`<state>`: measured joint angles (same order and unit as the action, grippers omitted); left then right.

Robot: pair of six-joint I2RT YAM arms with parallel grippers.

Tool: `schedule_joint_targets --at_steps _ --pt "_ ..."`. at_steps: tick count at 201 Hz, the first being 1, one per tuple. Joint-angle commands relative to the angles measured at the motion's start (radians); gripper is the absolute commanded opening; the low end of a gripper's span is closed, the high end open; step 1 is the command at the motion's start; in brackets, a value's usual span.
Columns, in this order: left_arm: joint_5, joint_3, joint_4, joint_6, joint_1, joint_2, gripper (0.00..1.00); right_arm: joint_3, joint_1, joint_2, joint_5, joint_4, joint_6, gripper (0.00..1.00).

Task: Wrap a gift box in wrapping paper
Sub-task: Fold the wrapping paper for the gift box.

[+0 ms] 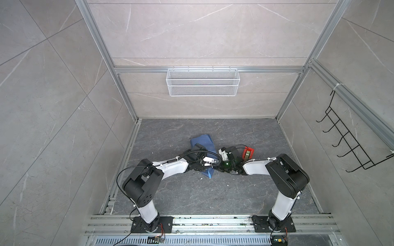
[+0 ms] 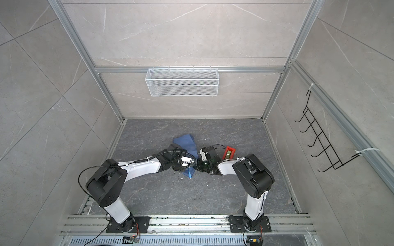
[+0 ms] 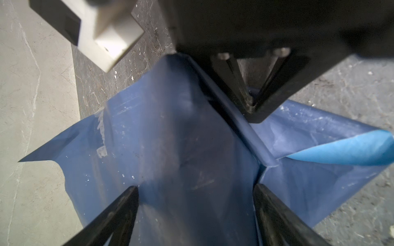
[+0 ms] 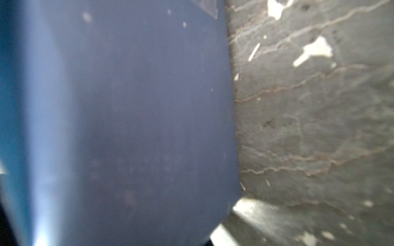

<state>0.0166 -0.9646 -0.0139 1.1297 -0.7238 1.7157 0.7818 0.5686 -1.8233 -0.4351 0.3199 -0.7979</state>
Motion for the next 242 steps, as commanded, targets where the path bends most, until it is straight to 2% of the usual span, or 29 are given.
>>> schedule_joint_targets --at_steps 1,40,88,109,175,204,242 --pt "-0.061 0.011 -0.121 -0.032 0.003 0.058 0.86 -0.052 0.011 0.019 0.070 0.132 -0.058 0.00" --pt "-0.086 -0.003 -0.134 -0.050 0.005 0.059 0.87 -0.066 0.031 -0.039 0.076 0.175 -0.074 0.00" --pt "-0.163 -0.091 -0.200 -0.138 0.012 0.044 0.90 -0.095 0.050 -0.067 0.081 0.163 -0.079 0.00" --pt "-0.167 -0.123 -0.197 -0.177 0.012 0.056 0.90 -0.111 0.052 -0.053 0.084 0.165 -0.091 0.00" --pt "-0.142 -0.142 -0.173 -0.178 -0.007 0.093 0.91 -0.099 0.058 -0.038 0.051 0.118 -0.071 0.00" --pt "-0.097 -0.164 -0.204 -0.211 -0.009 0.062 0.92 -0.105 0.056 0.025 0.059 0.078 -0.072 0.00" --pt "-0.129 -0.207 -0.315 -0.209 -0.007 0.037 0.91 -0.074 0.057 0.098 0.074 0.005 -0.048 0.00"
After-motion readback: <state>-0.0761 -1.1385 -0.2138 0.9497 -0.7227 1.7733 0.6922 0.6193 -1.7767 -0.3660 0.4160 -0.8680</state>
